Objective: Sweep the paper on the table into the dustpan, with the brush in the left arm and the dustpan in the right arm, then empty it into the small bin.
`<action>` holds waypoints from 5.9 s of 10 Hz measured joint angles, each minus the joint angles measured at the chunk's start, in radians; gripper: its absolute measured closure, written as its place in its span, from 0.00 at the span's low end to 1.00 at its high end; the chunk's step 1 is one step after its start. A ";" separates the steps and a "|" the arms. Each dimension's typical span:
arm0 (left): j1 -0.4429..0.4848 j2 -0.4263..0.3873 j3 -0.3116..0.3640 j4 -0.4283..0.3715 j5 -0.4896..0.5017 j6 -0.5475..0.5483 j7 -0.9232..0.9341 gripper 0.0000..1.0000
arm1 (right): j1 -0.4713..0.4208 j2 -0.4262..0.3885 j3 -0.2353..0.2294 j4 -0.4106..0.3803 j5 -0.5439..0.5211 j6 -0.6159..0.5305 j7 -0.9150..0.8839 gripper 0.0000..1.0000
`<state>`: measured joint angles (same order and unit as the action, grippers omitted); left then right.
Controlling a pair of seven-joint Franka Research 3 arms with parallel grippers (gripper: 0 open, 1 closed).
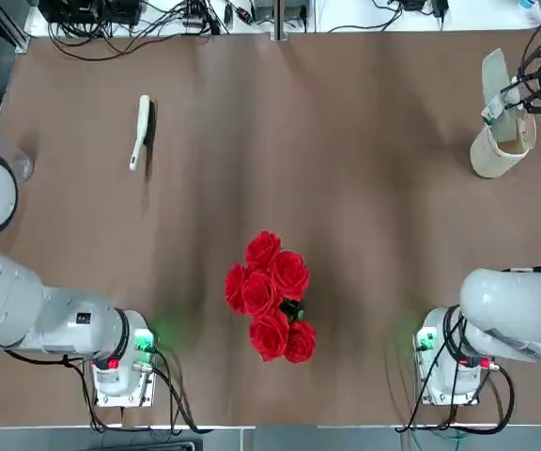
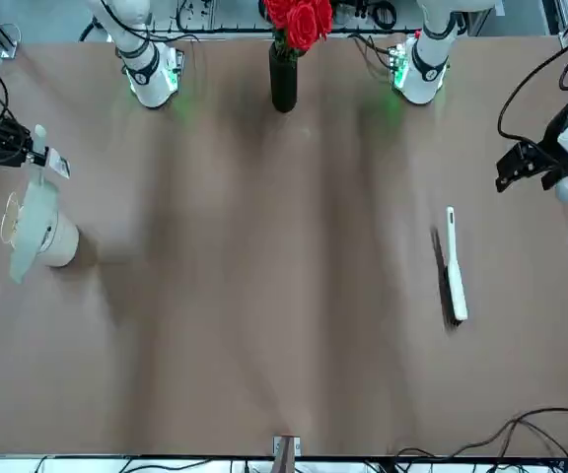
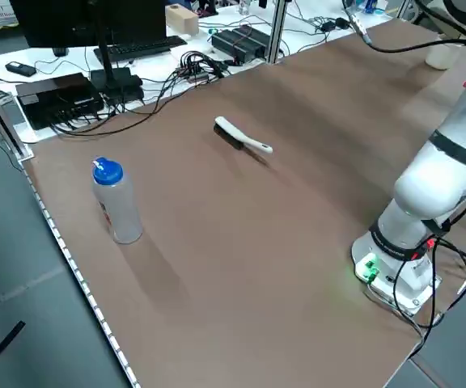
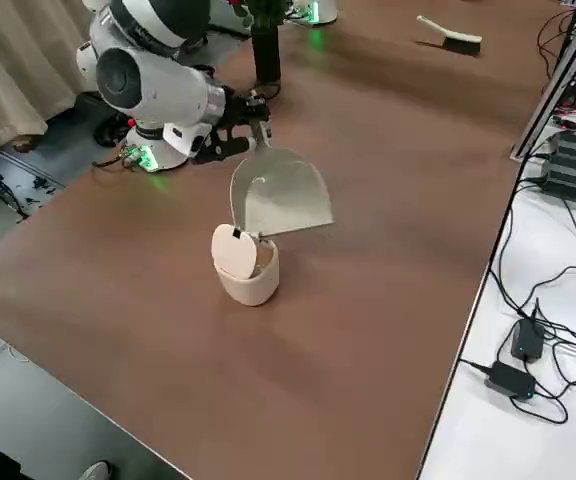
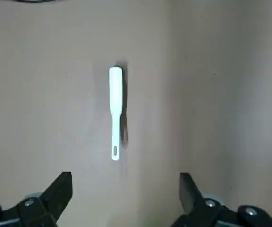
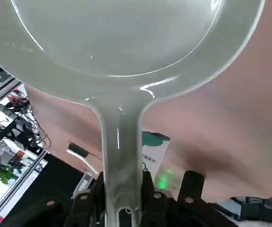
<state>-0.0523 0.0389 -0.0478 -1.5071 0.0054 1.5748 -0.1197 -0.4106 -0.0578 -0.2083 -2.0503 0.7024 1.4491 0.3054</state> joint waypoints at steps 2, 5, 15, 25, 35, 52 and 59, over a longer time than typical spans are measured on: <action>0.000 0.000 -0.001 0.000 0.000 0.000 0.000 0.00 | 0.000 0.024 -0.014 0.016 0.015 -0.018 0.000 0.67; 0.000 0.000 -0.001 0.000 0.000 0.002 0.000 0.00 | 0.001 0.029 -0.013 0.024 0.019 -0.033 0.000 0.67; 0.008 0.000 0.006 0.000 0.000 0.004 -0.004 0.00 | 0.019 -0.104 0.382 0.056 -0.192 0.141 -0.072 0.67; 0.003 -0.009 0.002 0.011 0.000 0.001 -0.002 0.00 | 0.071 -0.109 0.905 0.037 -0.505 0.482 -0.454 0.67; 0.010 -0.007 0.010 0.008 0.000 -0.001 -0.002 0.00 | 0.125 0.233 1.124 0.020 -1.104 0.703 -0.703 0.67; 0.010 -0.007 0.010 0.003 0.000 -0.005 -0.002 0.00 | 0.134 0.650 1.066 0.079 -1.551 0.742 -1.068 0.67; 0.010 -0.007 0.009 0.003 0.000 -0.005 -0.002 0.00 | 0.135 0.668 1.051 0.080 -1.551 0.741 -1.028 0.65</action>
<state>-0.0425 0.0323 -0.0385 -1.5038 0.0054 1.5694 -0.1215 -0.2756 0.6101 0.8425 -1.9705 -0.8485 2.1905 -0.7226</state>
